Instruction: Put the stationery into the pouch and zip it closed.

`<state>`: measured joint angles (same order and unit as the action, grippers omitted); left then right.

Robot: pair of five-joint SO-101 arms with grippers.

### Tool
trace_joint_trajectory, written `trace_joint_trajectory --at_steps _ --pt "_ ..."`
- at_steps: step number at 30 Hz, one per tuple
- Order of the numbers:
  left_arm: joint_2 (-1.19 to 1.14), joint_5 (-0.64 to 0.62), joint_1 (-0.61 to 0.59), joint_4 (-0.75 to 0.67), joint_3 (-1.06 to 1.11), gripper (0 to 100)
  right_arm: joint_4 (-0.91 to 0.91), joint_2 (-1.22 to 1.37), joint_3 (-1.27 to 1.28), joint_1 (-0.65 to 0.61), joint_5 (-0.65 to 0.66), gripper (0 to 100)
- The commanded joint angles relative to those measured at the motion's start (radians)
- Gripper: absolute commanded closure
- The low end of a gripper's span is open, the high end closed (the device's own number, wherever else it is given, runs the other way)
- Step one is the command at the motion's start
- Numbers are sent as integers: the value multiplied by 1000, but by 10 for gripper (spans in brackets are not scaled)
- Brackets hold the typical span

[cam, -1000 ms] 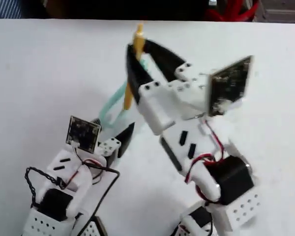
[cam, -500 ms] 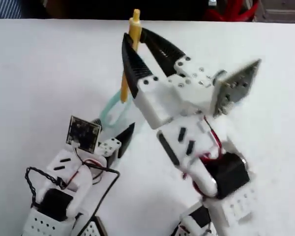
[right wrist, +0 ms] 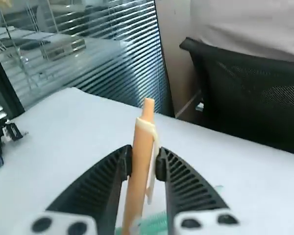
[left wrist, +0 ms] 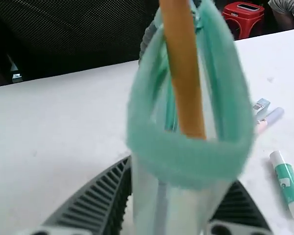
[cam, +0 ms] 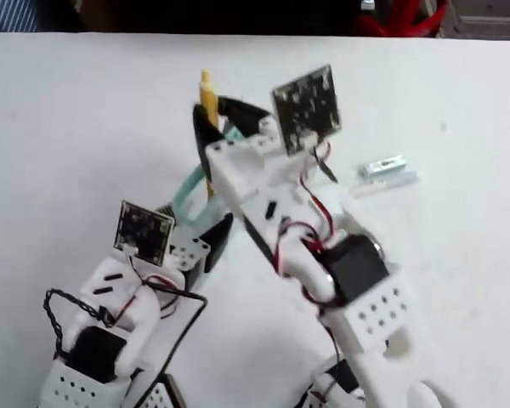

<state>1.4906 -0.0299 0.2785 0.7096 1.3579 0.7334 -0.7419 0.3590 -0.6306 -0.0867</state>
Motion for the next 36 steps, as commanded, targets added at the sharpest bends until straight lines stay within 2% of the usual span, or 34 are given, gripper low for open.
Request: trace_joint_trajectory --at_steps 1,3,5,7,11,16,23,27,31,33,36 --pt "10 -9 -12 -23 -9 774 133 -91 3 -16 89 937" --pt "10 -9 -10 -23 -9 774 193 -105 3 -45 173 834" --pt "10 -9 -10 -23 -9 774 237 -107 2 -54 193 730" --pt "10 -9 -10 -21 -9 775 246 -107 2 -48 199 680" --pt "10 -9 -12 -18 -9 775 260 -140 -41 82 195 680" --pt "10 -9 -10 -18 -9 775 263 -130 -103 341 199 680" --pt "10 -8 -19 -15 -14 778 260 139 -110 631 212 680" --pt "10 -11 -47 -17 -14 778 275 266 -121 697 256 724" --pt "21 26 94 78 -48 779 298 243 -118 693 256 824" --pt "59 66 35 121 -86 779 298 226 -118 700 256 856" --pt "120 -11 59 38 21 779 255 240 -94 737 287 854"
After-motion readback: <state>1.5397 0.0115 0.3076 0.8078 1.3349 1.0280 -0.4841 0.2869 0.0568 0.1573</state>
